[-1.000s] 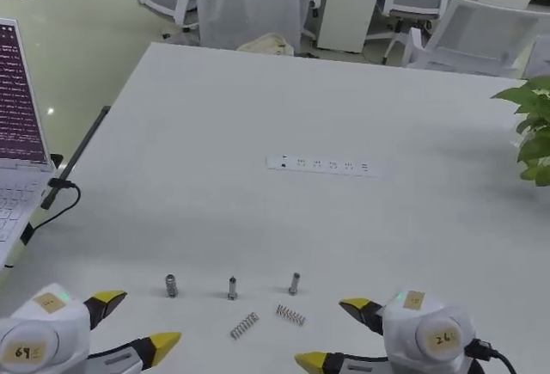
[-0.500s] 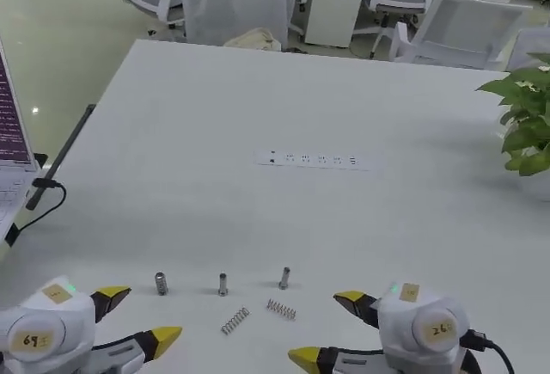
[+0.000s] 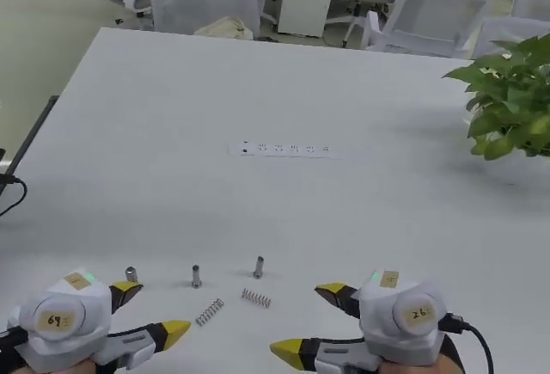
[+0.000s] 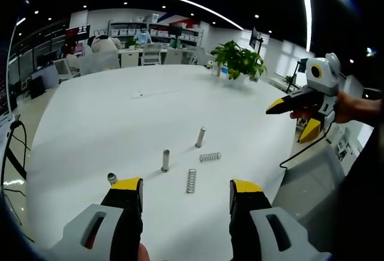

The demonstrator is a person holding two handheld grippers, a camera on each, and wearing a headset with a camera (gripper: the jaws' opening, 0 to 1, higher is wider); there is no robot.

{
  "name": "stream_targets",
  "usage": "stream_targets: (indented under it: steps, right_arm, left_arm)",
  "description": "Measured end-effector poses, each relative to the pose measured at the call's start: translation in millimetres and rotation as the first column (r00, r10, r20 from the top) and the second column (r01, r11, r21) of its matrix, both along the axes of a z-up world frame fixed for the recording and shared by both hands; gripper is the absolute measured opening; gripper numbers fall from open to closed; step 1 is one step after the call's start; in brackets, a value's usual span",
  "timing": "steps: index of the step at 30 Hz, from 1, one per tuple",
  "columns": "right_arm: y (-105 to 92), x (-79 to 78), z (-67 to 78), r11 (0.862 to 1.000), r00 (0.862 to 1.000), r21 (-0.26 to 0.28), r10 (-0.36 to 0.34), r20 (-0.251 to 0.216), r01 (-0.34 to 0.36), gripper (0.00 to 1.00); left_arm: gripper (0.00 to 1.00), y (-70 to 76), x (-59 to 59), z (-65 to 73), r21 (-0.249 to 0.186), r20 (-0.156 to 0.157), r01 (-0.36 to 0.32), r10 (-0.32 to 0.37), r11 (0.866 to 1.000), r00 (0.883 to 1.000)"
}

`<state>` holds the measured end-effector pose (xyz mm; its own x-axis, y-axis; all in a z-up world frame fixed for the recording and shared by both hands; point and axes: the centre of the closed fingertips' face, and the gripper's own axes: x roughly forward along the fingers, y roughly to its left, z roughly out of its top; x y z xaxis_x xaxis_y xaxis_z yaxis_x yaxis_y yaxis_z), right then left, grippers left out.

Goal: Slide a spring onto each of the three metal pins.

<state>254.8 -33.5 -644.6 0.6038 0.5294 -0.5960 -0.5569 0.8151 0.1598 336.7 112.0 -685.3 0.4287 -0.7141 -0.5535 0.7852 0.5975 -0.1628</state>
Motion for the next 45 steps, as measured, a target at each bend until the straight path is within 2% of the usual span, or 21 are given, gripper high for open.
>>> stream_targets:
  steps: [9,17,28,34,37,40,43,45]
  right_arm:
    - [-4.5,-11.6,-0.7,1.000,1.000,-0.010,-0.008,-0.014,0.008,0.65]
    - [-8.3,-18.8,-0.7,1.000,0.999,-0.017,-0.022,-0.024,0.022,0.65]
    - [-11.6,-28.4,-1.5,0.999,0.999,-0.019,-0.038,-0.031,0.037,0.63]
    - [-15.4,-32.0,-1.6,0.999,0.998,-0.024,-0.046,-0.036,0.045,0.63]
    - [-17.3,-32.8,-0.7,0.998,0.998,-0.027,-0.050,-0.035,0.049,0.62]
    - [-19.2,-33.8,0.7,0.998,0.998,-0.027,-0.053,-0.034,0.052,0.62]
    - [-20.8,-34.3,0.6,0.998,0.998,-0.030,-0.054,-0.035,0.053,0.61]
    - [-20.9,-34.8,0.7,0.998,0.998,-0.029,-0.054,-0.036,0.053,0.61]
  left_arm:
    - [0.53,-16.5,-2.5,-35.1,0.038,-0.059,0.059,-0.057,0.998,0.997]
    - [0.50,-22.6,3.7,-58.5,0.052,-0.113,0.049,-0.043,0.997,0.993]
    - [0.41,-39.1,1.5,-81.5,0.086,-0.137,0.072,-0.060,0.994,0.989]
    - [0.31,-50.4,4.4,-88.7,0.094,-0.131,0.076,-0.063,0.993,0.989]
    - [0.23,-54.0,6.8,-92.6,0.118,-0.103,0.087,-0.075,0.989,0.992]
    - [0.18,-56.3,5.7,-95.9,0.136,-0.097,0.098,-0.086,0.986,0.992]
    - [0.09,-52.5,6.7,-103.8,0.188,-0.075,0.102,-0.089,0.977,0.993]
    - [0.04,-51.8,6.4,-107.4,0.188,-0.083,0.098,-0.083,0.977,0.993]
